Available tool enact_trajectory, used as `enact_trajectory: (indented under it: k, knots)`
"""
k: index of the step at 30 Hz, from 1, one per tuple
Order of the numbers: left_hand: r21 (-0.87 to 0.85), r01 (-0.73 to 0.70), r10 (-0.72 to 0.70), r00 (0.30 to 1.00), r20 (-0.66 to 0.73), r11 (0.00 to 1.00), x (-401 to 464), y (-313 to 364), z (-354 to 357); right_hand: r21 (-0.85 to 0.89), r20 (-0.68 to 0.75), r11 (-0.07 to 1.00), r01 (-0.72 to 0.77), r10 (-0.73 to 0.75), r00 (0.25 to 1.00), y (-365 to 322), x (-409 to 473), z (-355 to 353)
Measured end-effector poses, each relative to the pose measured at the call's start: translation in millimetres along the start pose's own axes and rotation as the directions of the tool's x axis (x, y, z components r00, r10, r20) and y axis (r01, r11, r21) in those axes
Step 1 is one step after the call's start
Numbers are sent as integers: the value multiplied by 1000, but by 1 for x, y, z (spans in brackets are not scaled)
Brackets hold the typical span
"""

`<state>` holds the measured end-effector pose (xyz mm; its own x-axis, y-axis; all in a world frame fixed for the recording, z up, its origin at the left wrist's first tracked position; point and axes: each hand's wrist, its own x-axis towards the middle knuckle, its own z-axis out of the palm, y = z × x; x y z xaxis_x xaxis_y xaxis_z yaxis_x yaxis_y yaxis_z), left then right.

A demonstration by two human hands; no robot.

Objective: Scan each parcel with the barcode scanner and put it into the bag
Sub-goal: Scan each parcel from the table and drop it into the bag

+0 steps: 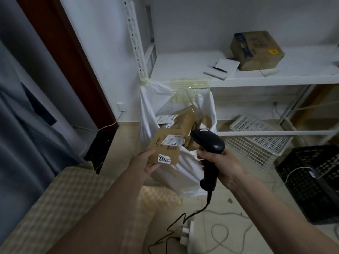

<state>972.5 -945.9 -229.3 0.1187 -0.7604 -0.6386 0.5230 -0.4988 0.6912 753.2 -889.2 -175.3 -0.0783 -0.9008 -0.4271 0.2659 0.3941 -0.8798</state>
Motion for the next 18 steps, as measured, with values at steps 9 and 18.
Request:
enact_trajectory:
  k: [9, 18]
  knots:
    - [73, 34, -32, 999, -39, 997, 66, 23, 68, 31, 48, 998, -51, 49, 998, -37, 99, -11]
    - [-46, 47, -50, 996, -72, 998, 146, 37, 169, -2, 131, 986, -164, 163, 978, -90, 226, -37]
